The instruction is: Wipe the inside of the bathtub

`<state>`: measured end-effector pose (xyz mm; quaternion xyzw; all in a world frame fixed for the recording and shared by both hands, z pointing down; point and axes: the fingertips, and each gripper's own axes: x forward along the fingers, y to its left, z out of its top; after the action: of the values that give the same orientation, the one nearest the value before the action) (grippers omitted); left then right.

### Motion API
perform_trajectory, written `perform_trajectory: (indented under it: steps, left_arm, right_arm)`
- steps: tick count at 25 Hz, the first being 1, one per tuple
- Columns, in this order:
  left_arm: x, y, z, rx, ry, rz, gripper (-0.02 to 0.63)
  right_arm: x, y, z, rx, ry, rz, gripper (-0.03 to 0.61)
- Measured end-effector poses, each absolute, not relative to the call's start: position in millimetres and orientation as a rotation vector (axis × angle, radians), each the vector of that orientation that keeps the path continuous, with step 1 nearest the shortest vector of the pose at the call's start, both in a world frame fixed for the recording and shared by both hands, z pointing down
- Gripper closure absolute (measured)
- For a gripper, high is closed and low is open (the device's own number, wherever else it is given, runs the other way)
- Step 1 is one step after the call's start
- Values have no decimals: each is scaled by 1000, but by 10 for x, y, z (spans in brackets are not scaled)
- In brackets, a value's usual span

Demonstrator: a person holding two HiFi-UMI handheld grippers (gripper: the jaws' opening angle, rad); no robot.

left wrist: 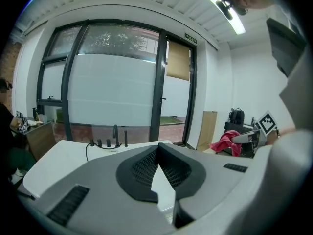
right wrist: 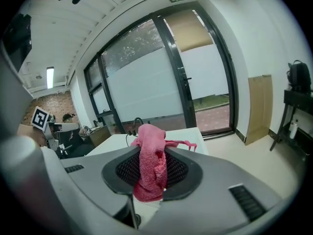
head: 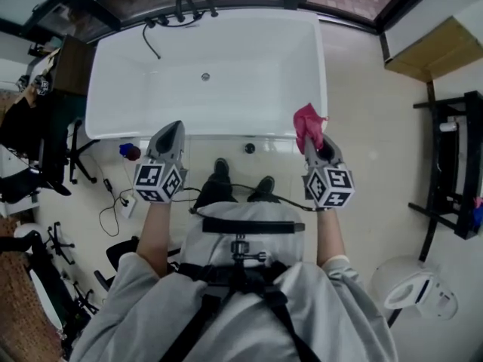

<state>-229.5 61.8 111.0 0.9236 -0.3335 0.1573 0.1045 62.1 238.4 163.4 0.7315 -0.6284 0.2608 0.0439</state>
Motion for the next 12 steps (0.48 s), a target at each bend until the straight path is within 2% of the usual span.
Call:
perform_trajectory:
  steps: [12]
  left_arm:
    - [-2897,513,995,2795,-891,452,607]
  right_arm:
    - [-253,2313,1504,2267,-1894,765,482]
